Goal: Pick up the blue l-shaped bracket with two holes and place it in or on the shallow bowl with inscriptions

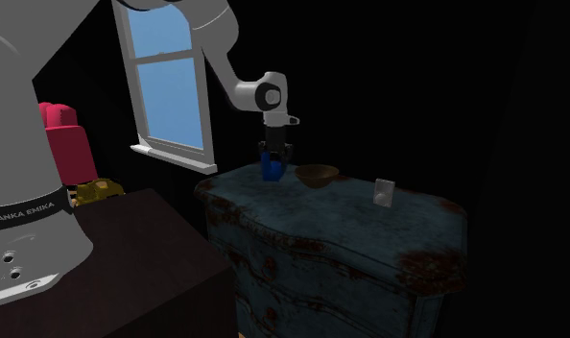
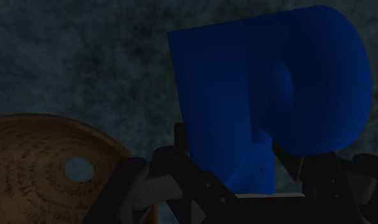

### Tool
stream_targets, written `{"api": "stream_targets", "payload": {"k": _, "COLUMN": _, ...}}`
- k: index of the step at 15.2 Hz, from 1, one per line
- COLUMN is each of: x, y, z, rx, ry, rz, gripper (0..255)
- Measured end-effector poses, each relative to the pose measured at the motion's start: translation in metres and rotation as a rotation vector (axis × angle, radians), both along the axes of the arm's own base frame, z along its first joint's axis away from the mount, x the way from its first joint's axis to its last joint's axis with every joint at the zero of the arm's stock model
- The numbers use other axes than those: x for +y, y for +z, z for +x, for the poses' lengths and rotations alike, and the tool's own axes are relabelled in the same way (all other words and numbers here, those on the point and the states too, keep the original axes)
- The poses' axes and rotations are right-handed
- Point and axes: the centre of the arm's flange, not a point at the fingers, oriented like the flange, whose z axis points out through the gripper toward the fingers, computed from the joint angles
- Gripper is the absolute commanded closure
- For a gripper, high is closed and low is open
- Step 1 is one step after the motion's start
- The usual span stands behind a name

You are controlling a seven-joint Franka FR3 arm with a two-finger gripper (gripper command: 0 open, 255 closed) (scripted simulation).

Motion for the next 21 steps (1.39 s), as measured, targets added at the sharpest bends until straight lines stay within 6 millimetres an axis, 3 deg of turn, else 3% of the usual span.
{"api": "stream_targets", "payload": {"k": 15, "x": -0.001, "y": 0.077, "z": -0.001, "rx": 0.0, "ry": 0.0, "rz": 0.0, "gripper": 255}}
{"api": "stream_targets", "payload": {"k": 21, "x": -0.042, "y": 0.073, "z": 0.051, "rx": 0.0, "ry": -0.001, "rz": 0.0, "gripper": 255}}
